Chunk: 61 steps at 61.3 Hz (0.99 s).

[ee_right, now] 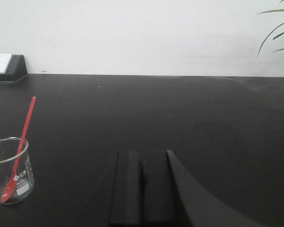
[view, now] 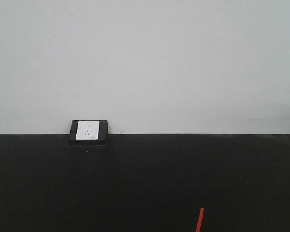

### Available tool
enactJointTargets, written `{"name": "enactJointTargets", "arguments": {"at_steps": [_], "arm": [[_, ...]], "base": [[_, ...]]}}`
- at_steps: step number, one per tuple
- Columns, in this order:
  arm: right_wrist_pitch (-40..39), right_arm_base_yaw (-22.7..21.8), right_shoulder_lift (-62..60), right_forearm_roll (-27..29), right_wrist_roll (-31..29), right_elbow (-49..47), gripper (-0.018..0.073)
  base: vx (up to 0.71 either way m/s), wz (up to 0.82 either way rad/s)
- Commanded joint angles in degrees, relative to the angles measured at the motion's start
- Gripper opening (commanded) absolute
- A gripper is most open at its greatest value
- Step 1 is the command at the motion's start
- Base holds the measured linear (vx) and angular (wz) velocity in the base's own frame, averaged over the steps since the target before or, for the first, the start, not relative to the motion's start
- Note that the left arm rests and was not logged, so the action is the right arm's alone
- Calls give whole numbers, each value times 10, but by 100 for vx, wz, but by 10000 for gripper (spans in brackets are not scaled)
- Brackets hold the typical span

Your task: Grab beaker from right and move to left

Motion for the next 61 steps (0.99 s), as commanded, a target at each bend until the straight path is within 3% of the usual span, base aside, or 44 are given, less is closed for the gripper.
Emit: {"name": "enactJointTargets", "arguments": {"at_steps": [1, 33, 38, 50, 61], "arm": [[-49, -2, -6, 1, -5, 5, -4], [-61, -2, -6, 1, -6, 5, -4], [-94, -2, -6, 1, -6, 5, -4], [-260, -2, -4, -14, -11, -30, -4], [-204, -2, 88, -26, -11, -146, -4]], "base": [[0, 0], [0, 0], [0, 0], [0, 0], [0, 0]]}}
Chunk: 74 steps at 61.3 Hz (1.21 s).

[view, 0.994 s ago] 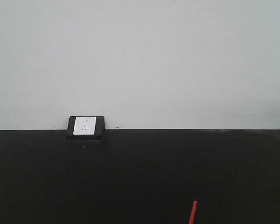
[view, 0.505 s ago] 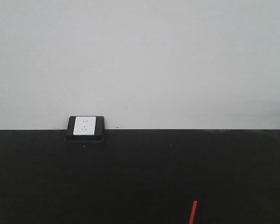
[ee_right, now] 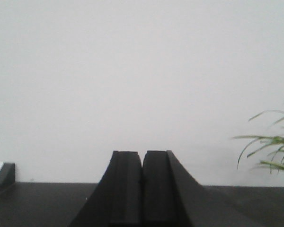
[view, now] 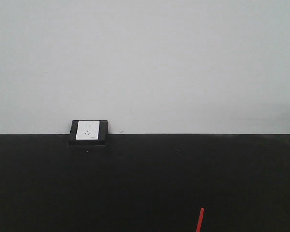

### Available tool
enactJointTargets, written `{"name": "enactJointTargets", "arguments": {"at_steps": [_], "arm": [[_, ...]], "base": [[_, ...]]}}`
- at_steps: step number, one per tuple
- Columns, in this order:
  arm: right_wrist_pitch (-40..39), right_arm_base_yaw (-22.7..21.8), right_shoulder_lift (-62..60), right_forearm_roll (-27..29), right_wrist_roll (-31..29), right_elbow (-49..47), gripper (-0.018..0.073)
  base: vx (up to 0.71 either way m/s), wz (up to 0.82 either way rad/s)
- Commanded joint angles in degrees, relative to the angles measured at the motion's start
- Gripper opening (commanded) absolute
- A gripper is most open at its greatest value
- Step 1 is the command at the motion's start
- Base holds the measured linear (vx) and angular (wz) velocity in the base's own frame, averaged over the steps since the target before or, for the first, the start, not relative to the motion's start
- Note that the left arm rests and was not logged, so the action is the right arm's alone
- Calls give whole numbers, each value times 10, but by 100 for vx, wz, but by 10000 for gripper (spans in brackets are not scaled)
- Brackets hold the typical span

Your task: Grab beaker from right and move to left

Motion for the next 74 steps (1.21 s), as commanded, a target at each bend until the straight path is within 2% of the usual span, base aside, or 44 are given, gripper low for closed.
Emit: {"name": "enactJointTargets", "arguments": {"at_steps": [1, 17, 28, 36, 47, 65, 69, 74], "arm": [[-24, -2, 71, -16, -7, -79, -4], [-30, -2, 286, -16, -6, -220, -4], [-49, -2, 352, -14, 4, -241, 3], [-56, -1, 379, -16, 4, -241, 42], [-56, -1, 402, -19, 4, -241, 194], [-68, -1, 438, -16, 4, -241, 631], [-78, -1, 444, -16, 4, -241, 694], [-84, -1, 448, -16, 4, -241, 729]], "base": [[0, 0], [0, 0], [0, 0], [0, 0], [0, 0], [0, 0], [0, 0], [0, 0]]}}
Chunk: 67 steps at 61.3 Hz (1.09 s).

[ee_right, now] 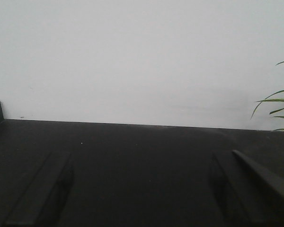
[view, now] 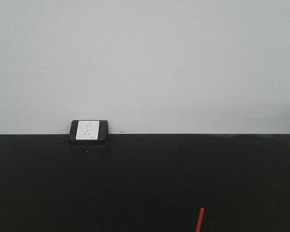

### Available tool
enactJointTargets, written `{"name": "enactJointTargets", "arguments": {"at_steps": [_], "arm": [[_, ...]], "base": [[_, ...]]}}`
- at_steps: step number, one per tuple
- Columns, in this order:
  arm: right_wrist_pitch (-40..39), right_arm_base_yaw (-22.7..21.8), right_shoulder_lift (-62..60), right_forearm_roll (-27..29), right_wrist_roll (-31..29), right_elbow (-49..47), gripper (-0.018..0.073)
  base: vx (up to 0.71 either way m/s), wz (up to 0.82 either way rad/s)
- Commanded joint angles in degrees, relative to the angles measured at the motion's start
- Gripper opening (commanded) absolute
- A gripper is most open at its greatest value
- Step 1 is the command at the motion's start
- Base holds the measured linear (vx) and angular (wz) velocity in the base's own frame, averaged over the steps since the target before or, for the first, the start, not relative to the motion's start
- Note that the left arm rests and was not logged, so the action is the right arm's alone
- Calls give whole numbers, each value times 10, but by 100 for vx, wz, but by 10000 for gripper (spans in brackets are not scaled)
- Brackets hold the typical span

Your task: Grab beaker from right and move to left

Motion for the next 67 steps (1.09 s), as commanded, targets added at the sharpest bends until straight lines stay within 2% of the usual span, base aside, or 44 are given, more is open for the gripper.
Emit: {"name": "enactJointTargets", "arguments": {"at_steps": [1, 9, 15, 18, 29, 35, 43, 51, 61, 67], "arm": [[-66, -1, 2, -3, 0, -22, 730], [-118, -1, 13, 3, 25, -21, 724], [-181, -1, 31, -38, 86, -15, 710], [-207, -1, 39, -89, 115, -8, 699], [-344, -1, 89, -396, 331, 58, 642], [-369, -2, 114, -479, 397, 109, 602], [-400, -2, 146, -508, 372, 185, 553], [-479, -2, 182, -475, 330, 236, 529], [-512, -2, 246, -468, 284, 252, 529], [-563, -2, 296, -452, 261, 252, 529]], "base": [[0, 0], [0, 0], [0, 0], [0, 0], [0, 0], [0, 0], [0, 0], [0, 0], [0, 0], [0, 0]]}}
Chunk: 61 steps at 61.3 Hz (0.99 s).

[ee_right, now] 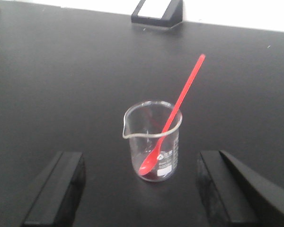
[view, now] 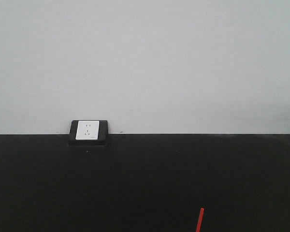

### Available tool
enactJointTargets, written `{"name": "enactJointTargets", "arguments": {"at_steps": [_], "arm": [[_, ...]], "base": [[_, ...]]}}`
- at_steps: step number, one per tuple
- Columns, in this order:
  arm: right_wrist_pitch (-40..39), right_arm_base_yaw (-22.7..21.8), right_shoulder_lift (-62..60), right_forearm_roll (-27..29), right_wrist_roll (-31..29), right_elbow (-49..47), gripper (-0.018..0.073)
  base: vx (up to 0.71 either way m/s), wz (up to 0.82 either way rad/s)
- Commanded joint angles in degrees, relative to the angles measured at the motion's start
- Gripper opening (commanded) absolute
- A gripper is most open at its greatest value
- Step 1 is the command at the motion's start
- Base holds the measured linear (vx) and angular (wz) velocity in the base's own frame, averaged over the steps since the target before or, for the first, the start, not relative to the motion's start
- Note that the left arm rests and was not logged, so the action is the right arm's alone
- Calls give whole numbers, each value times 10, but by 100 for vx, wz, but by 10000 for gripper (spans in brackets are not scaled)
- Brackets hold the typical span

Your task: Grab beaker from right and move to left

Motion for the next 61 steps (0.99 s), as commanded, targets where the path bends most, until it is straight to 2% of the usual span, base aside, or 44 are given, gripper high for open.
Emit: {"name": "enactJointTargets", "arguments": {"at_steps": [1, 10, 16, 29, 38, 48, 61], "arm": [[-102, -2, 44, 33, -35, -9, 529], [-192, -2, 131, 95, -79, -10, 529], [-192, -1, 187, 101, -93, -27, 529], [-192, -1, 259, 27, -95, -90, 529], [-192, -1, 293, 2, -68, -130, 529], [-192, -1, 323, -40, -67, -171, 529], [-192, -1, 352, -51, -57, -214, 529]], "base": [[0, 0], [0, 0], [0, 0], [0, 0], [0, 0], [0, 0], [0, 0]]}}
